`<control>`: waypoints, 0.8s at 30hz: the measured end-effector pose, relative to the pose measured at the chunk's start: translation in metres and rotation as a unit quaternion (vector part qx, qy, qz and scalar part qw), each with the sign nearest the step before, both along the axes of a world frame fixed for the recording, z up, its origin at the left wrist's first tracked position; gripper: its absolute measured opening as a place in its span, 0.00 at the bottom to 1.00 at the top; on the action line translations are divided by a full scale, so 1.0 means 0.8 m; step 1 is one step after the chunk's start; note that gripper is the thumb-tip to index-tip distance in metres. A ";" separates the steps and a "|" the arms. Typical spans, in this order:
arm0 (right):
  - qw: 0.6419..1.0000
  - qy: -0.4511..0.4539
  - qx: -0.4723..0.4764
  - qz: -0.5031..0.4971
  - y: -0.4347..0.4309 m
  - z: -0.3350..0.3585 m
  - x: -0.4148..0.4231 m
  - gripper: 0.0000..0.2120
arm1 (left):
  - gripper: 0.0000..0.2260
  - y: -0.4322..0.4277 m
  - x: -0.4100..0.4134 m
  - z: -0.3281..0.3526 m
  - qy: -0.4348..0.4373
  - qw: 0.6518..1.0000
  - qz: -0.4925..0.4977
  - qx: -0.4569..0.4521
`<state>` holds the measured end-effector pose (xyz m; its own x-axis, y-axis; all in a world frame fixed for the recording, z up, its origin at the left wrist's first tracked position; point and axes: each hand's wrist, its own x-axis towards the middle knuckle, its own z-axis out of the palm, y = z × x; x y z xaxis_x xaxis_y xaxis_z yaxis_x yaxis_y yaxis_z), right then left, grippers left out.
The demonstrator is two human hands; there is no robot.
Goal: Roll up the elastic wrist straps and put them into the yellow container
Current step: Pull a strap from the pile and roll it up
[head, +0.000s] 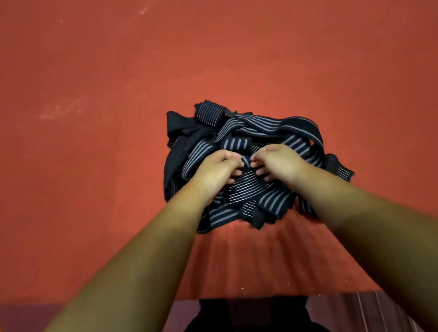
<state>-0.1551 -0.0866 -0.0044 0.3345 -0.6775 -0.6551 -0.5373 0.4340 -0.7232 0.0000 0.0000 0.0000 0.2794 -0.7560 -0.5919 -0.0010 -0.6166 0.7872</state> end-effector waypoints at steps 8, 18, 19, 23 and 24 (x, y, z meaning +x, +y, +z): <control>0.995 -0.020 -0.088 -0.043 0.022 -0.102 -0.018 0.17 | 0.39 0.025 -0.013 -0.118 -0.163 0.961 -0.204 -0.091; 0.961 -0.050 -0.266 -0.058 0.050 -0.147 -0.029 0.18 | 0.32 0.023 -0.012 -0.158 -0.296 0.908 -0.227 -0.191; 0.958 -0.053 -0.279 -0.047 0.051 -0.150 -0.032 0.18 | 0.28 0.024 -0.014 -0.163 -0.323 0.897 -0.223 -0.204; 0.935 -0.044 -0.352 0.003 0.073 -0.156 -0.045 0.16 | 0.16 0.039 -0.030 -0.170 -0.388 0.875 -0.158 -0.241; 0.929 -0.036 -0.369 0.014 0.079 -0.156 -0.048 0.16 | 0.16 0.046 -0.035 -0.168 -0.399 0.873 -0.142 -0.242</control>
